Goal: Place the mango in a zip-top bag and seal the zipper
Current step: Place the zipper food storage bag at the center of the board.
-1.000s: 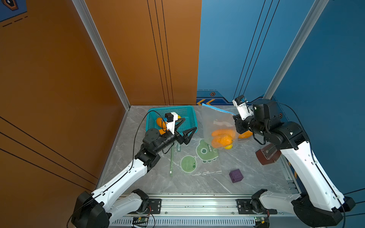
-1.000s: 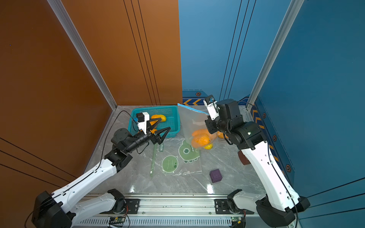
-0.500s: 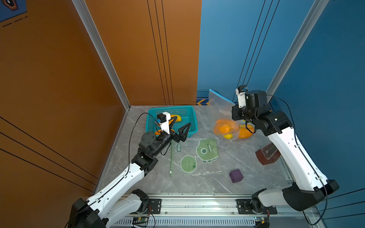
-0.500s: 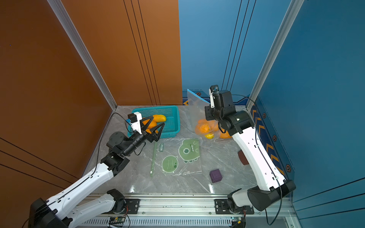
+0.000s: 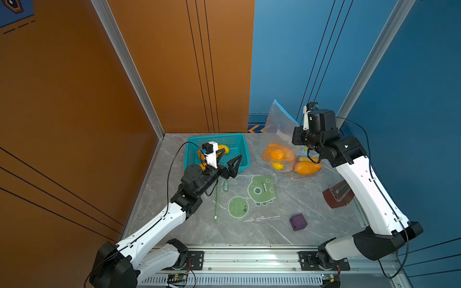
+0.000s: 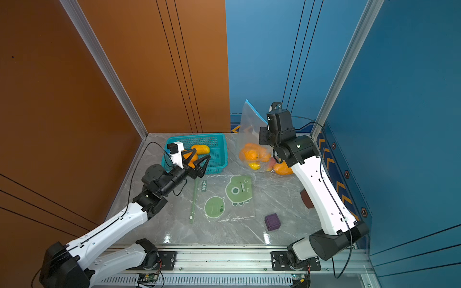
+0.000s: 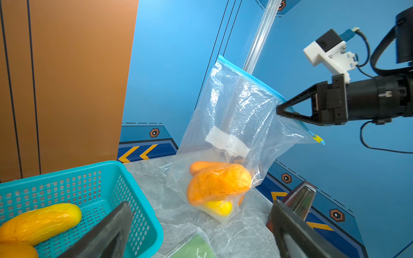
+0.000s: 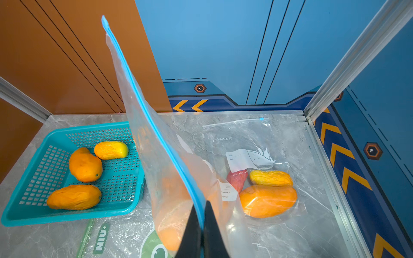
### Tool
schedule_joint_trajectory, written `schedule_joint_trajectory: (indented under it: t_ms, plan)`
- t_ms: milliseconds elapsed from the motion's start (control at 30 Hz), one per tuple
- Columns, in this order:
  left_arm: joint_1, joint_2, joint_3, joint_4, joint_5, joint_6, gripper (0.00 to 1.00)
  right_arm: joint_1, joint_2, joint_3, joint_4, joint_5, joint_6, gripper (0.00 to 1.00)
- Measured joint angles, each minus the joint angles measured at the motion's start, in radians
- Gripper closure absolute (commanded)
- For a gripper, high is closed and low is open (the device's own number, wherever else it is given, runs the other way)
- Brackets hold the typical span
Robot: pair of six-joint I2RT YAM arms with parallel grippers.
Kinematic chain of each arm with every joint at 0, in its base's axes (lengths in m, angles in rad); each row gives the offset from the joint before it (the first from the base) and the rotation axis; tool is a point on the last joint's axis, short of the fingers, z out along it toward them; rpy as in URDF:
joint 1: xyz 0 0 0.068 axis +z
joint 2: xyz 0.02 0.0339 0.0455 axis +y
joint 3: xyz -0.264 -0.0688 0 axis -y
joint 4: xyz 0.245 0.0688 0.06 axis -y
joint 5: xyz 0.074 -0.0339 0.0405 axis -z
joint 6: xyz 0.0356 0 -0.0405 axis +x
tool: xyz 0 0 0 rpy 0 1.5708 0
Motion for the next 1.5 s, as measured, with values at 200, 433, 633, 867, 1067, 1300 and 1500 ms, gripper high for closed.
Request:
schedule_joint_trajectory:
  t_ms: [200, 433, 633, 867, 1067, 1300, 1500]
  plan:
    - [0.003, 0.012, 0.0, 0.0, -0.006, -0.013, 0.02, 0.015, -0.171, -0.149, -0.029, 0.125, 0.153, 1.0]
    - [0.005, 0.025, 0.0, 0.0, 0.007, -0.034, 0.02, 0.015, -0.413, -0.299, -0.116, 0.294, 0.31, 1.0]
    - [0.006, 0.026, 0.0, 0.0, 0.022, -0.051, 0.02, 0.031, -0.573, -0.38, -0.217, 0.422, 0.441, 1.0]
    - [0.006, 0.026, 0.0, 0.0, 0.03, -0.058, 0.02, 0.038, -0.56, -0.535, -0.217, 0.456, 0.525, 1.0]
    - [0.006, 0.023, 0.0, 0.0, 0.033, -0.067, 0.02, 0.048, -0.416, -0.558, -0.141, 0.459, 0.544, 1.0]
    - [0.006, 0.017, -0.001, 0.0, 0.033, -0.083, 0.02, 0.079, -0.394, -0.573, -0.072, 0.531, 0.594, 1.0]
    - [-0.031, 0.097, 0.017, 0.007, 0.049, -0.068, 0.02, 0.1, -0.428, -0.59, -0.035, 0.595, 0.672, 1.0]
